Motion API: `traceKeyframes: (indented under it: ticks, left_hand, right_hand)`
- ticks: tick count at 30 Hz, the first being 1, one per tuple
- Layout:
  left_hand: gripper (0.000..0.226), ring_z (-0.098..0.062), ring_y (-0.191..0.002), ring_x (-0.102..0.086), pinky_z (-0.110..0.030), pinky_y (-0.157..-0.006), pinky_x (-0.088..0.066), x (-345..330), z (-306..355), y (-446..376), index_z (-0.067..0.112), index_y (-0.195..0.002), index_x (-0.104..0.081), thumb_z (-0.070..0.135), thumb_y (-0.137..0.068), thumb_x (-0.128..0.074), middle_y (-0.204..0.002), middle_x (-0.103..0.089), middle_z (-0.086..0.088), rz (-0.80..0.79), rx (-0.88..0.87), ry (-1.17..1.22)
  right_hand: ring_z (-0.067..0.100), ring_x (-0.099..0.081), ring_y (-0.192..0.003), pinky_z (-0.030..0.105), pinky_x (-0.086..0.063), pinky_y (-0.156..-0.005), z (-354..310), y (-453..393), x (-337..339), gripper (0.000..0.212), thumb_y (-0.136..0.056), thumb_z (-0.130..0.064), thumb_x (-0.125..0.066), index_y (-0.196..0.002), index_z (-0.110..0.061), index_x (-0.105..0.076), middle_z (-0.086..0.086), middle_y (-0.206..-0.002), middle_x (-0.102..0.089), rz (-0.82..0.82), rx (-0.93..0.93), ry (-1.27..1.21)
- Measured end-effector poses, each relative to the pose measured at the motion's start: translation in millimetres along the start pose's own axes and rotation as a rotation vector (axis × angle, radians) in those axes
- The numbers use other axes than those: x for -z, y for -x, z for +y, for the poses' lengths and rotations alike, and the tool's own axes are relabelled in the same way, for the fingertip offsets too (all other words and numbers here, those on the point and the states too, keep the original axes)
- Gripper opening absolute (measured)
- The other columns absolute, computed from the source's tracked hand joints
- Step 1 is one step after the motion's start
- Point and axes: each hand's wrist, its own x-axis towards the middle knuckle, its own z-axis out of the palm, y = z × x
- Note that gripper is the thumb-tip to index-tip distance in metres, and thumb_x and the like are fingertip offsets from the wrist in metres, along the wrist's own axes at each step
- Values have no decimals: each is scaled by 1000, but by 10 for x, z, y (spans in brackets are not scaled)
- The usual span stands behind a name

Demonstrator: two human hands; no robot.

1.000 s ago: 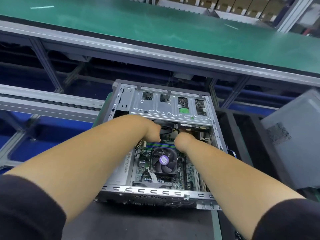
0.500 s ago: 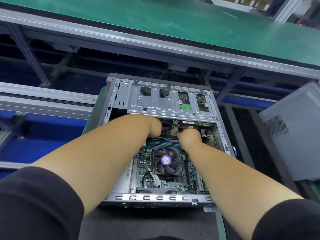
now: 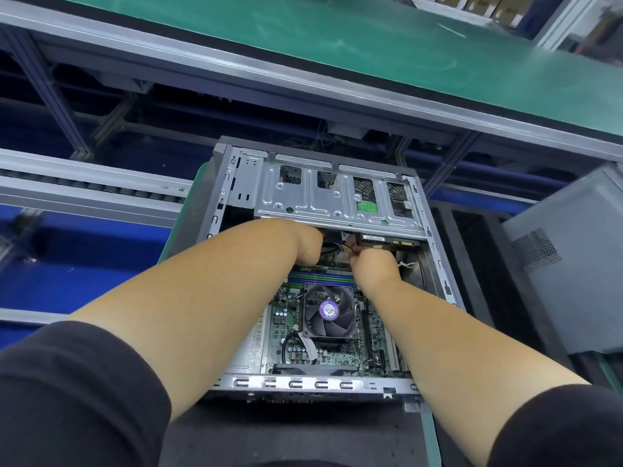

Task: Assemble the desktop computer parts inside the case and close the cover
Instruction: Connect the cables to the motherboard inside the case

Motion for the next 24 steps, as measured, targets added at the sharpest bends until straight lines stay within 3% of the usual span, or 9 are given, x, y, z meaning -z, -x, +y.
traceKeyframes:
  ticks: [5, 10, 12, 14, 18, 21, 24]
  left_hand:
    - [21, -14, -59, -41, -30, -64, -39, 10, 8, 5, 12, -72, -47, 8, -92, -45, -71, -46, -3, 1, 8, 35]
    - [19, -14, -58, -38, -30, -65, -37, 32, 13, 26, 10, -76, -49, 8, -94, -44, -71, -43, -3, -25, 9, 44]
    - [10, -13, -59, -39, -30, -66, -38, 35, 15, 31, 8, -88, -51, 9, -94, -44, -72, -43, -2, -35, 6, 42]
    - [8, -13, -60, -39, -30, -67, -37, 37, 21, 38, 8, -93, -51, 10, -95, -44, -72, -44, -2, -46, 2, 32]
    - [9, -13, -59, -39, -29, -69, -38, 37, 22, 30, 7, -92, -52, 9, -96, -44, -72, -43, -2, -37, -1, 17]
    - [18, -13, -59, -39, -29, -70, -39, 21, 27, 18, 8, -80, -51, 6, -96, -43, -71, -43, -2, -29, 7, -1]
    - [29, -14, -60, -40, -30, -70, -38, 17, 33, 16, 13, -68, -43, 4, -95, -42, -71, -43, -2, 1, 0, -9]
  right_hand:
    - [30, -62, -108, 30, -43, -74, 4, -30, -4, 40, -108, -17, -28, -138, -10, -53, 11, -122, -64, -21, 59, 127]
    - [30, -63, -106, 30, -43, -74, 11, -60, -2, 39, -107, -19, -29, -131, -10, -59, 10, -118, -66, -40, 58, 202]
    - [28, -64, -100, 31, -48, -70, 18, -61, 2, 38, -104, -12, -35, -136, -11, -55, 8, -117, -66, -13, 63, 212]
    - [26, -61, -90, 32, -42, -57, 24, -37, 16, 46, -98, -3, -39, -142, -13, -48, 6, -116, -64, 6, 61, 185]
    - [26, -55, -77, 30, -38, -56, 39, -63, -27, 44, -100, -5, -36, -140, -15, -53, 5, -110, -67, 15, 52, 120]
    - [27, -66, -96, 26, -44, -67, 31, -83, -67, 41, -104, -10, -33, -137, -14, -56, 6, -117, -68, 39, 2, -6]
    - [30, -65, -105, 29, -51, -82, 43, -85, -95, 36, -106, -21, -36, -127, -11, -64, 10, -117, -69, 27, -32, -129]
